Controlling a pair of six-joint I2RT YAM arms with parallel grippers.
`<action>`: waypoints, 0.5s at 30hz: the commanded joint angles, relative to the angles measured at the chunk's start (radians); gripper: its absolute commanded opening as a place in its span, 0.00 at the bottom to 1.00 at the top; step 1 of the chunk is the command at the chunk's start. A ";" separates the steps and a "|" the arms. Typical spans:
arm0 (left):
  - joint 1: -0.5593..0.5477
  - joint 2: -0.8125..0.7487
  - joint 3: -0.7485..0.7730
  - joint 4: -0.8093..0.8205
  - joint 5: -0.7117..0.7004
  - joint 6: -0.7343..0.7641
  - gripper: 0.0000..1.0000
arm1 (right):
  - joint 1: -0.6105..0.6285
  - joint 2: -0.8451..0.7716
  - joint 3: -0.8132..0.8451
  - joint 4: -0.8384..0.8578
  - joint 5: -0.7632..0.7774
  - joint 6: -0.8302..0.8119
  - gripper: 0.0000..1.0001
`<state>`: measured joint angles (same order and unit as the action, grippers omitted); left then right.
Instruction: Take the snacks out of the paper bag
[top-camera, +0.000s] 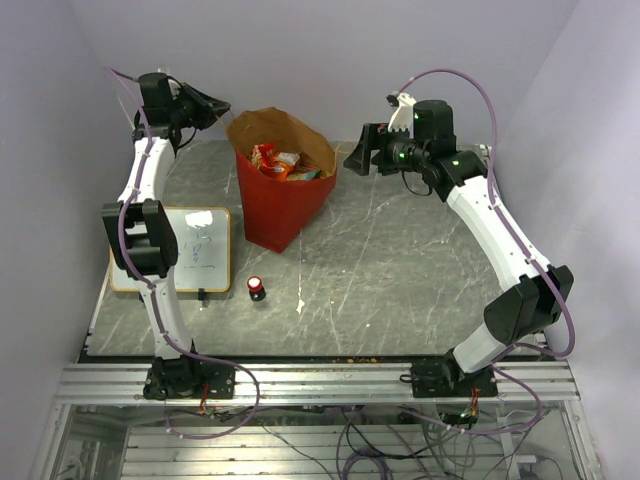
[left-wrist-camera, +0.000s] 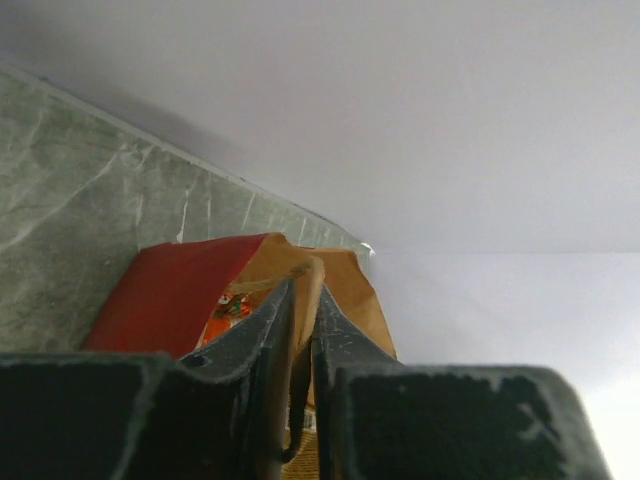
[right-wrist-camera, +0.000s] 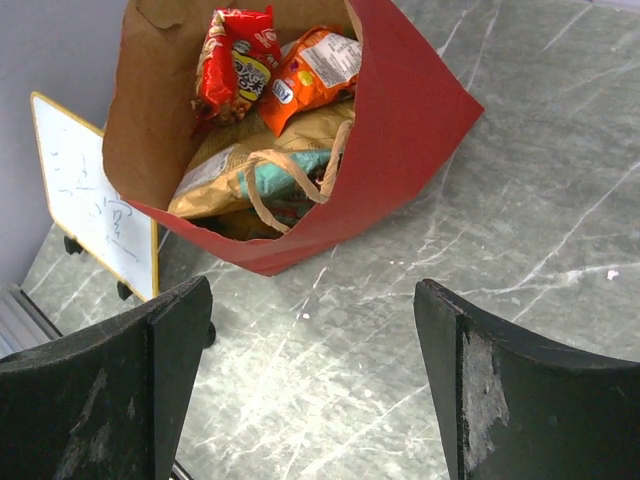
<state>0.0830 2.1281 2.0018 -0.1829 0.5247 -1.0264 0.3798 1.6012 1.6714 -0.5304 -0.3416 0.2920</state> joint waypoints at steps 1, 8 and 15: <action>-0.001 -0.077 -0.014 0.125 0.028 -0.009 0.20 | -0.001 -0.003 0.000 -0.010 0.026 0.018 0.83; -0.032 -0.100 -0.016 0.201 0.084 -0.046 0.10 | -0.002 0.010 0.006 0.021 -0.035 0.055 0.82; -0.088 -0.146 -0.074 0.218 0.093 -0.060 0.07 | -0.002 0.022 -0.019 0.055 -0.090 0.104 0.76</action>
<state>0.0196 2.0762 1.9594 -0.0574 0.5842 -1.0664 0.3790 1.6024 1.6691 -0.5079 -0.3920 0.3595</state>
